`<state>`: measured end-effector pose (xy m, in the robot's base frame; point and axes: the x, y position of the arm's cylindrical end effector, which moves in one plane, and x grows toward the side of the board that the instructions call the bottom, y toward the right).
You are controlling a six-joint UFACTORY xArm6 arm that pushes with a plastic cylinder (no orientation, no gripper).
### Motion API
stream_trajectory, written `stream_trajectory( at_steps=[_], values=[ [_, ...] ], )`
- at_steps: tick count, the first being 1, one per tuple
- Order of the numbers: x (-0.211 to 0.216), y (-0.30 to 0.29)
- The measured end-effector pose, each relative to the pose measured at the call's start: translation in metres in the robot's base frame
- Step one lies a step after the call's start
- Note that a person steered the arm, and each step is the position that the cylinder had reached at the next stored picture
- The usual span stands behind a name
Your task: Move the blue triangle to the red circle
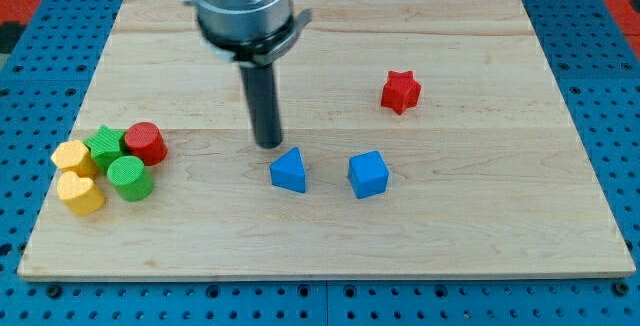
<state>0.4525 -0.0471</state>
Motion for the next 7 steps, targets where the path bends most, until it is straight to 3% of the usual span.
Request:
stream_trajectory(
  at_steps=[1, 2, 3, 4, 5, 7],
  values=[
    [0.015, 0.062],
    [0.055, 0.086],
    [0.079, 0.038],
    [0.060, 0.018],
    [0.052, 0.057],
    [0.055, -0.007]
  ],
)
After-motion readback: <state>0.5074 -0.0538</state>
